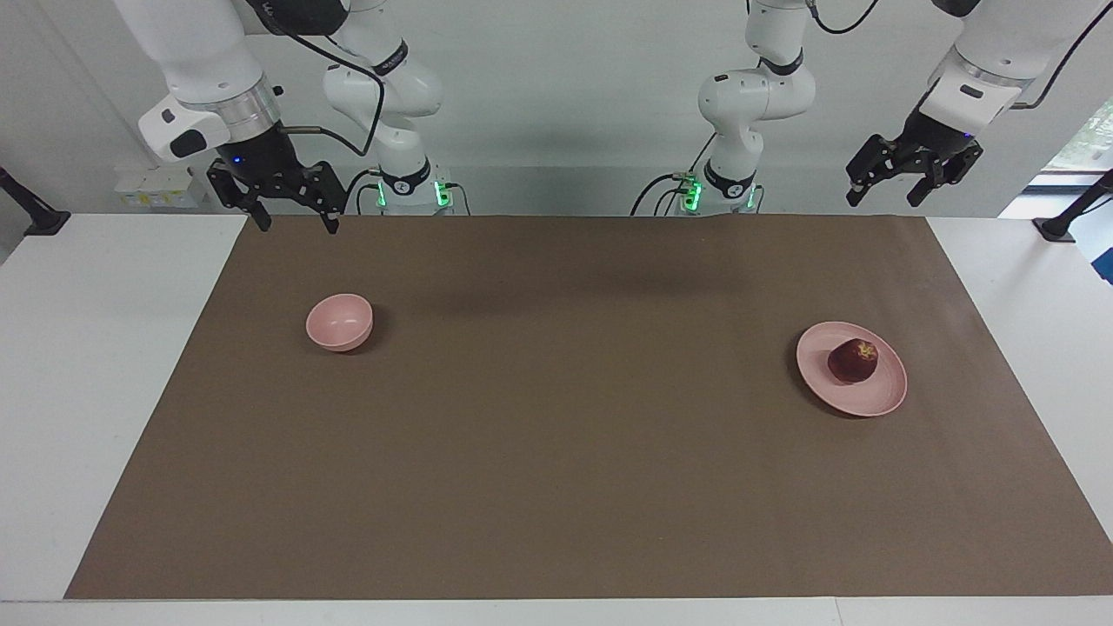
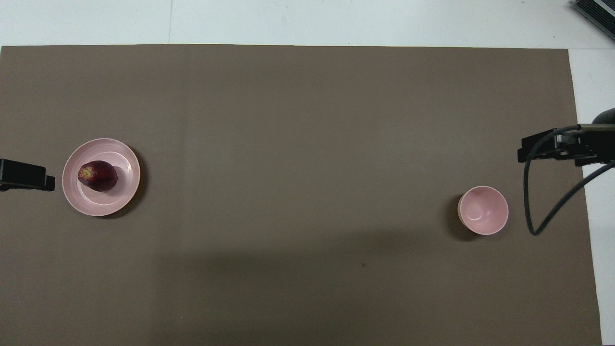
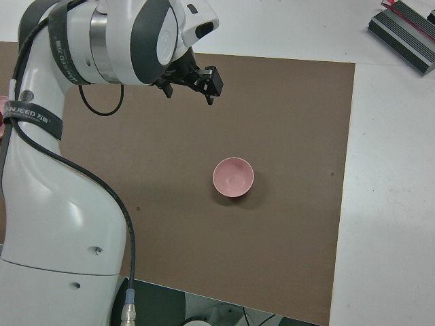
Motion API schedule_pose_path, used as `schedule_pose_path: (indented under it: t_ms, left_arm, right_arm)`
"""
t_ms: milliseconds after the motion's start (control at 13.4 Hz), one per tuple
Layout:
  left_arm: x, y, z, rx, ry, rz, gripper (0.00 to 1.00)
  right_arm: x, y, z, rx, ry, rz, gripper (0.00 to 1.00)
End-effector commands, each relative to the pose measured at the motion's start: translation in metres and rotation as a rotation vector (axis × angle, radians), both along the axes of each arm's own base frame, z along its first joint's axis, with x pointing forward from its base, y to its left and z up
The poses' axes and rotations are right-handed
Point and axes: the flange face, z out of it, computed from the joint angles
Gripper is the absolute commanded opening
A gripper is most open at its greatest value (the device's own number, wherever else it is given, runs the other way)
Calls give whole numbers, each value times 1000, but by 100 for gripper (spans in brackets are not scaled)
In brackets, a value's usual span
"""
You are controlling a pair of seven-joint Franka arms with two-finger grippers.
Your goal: Move apple from plate to bowl
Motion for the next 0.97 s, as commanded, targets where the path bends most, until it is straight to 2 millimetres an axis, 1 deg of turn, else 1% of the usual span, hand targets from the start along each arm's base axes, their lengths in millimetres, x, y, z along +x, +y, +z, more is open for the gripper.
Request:
schedule_pose_path:
  t_ms: [0,149,223,297,372,446,520,595,669,743,818,892]
  left_arm:
    - [5,18,-19,3,-22,35,100]
    - [20,25,-70,48,-13,35,100]
    - [27,28,-89,54,-41,40,100]
    - [30,41,-99,56,-69,66,100]
    - [33,50,-107,56,-72,81,100]
    - [37,54,-119,55,-67,87,100]
    - [43,57,-132,53,-58,92,100]
    - [50,60,-151,50,-54,94,100]
    - [54,68,-169,50,-69,108,100]
    - [54,77,-189,51,-82,125,100]
    - [57,76,-218,48,-72,125,100]
    - [62,76,-242,44,-57,124,100]
  right_arm:
    - [-3,-2,-1,13,14,-14,100]
    - [-5,-4,-1,13,20,-20,100]
    - [-6,-4,-2,13,29,-20,100]
    - [-6,-5,-2,13,35,-21,100]
    - [-7,-6,-2,13,35,-22,100]
    - [-7,-6,-2,13,35,-22,100]
    - [-7,-5,-2,13,37,-18,100]
    - [-8,-5,-2,12,43,-21,100]
    - [-8,-4,-2,11,43,-25,100]
    - [-9,-4,-2,12,44,-24,100]
    - [-9,-5,-2,11,44,-13,100]
    - [-9,-5,-2,12,44,-22,100]
